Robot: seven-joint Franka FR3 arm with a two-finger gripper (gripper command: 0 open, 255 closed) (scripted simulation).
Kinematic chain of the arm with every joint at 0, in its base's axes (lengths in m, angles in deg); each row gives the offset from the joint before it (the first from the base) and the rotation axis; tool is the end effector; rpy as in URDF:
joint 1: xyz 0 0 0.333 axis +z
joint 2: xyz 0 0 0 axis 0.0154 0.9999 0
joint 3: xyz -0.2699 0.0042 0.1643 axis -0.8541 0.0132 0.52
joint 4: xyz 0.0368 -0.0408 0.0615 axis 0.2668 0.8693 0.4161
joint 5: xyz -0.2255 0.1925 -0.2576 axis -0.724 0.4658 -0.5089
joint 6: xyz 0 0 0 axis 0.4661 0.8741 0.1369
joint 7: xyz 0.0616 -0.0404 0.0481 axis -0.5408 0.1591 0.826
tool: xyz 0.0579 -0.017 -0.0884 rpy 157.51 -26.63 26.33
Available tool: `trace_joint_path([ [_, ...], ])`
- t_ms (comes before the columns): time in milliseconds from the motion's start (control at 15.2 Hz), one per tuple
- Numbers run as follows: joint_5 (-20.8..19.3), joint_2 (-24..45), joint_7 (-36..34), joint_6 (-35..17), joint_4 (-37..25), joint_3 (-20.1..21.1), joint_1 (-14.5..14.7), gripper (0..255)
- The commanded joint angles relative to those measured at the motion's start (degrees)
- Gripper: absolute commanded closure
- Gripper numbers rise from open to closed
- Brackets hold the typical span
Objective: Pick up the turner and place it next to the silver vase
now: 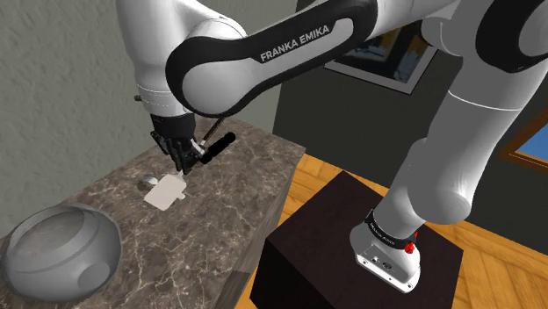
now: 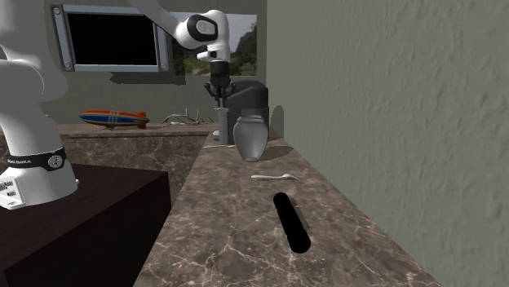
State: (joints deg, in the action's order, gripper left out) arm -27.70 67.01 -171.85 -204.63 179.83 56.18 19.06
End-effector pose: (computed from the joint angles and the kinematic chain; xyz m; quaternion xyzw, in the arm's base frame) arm 0.4240 0.4046 0.4169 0.8098 -0.5859 0.0271 0.0124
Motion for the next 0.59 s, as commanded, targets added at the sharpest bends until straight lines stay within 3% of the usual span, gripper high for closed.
trace_joint_path([
  [0, -0.1, 0.0, -2.6, 0.1, 0.2, 1.0, 1.4, 255],
  [198, -0.4, 0.3, -5.9, 0.4, -0.1, 2.3, 3.4, 255],
  [528, -1.5, 2.0, -6.9, -3.1, 1.9, 2.1, 3.6, 255],
])
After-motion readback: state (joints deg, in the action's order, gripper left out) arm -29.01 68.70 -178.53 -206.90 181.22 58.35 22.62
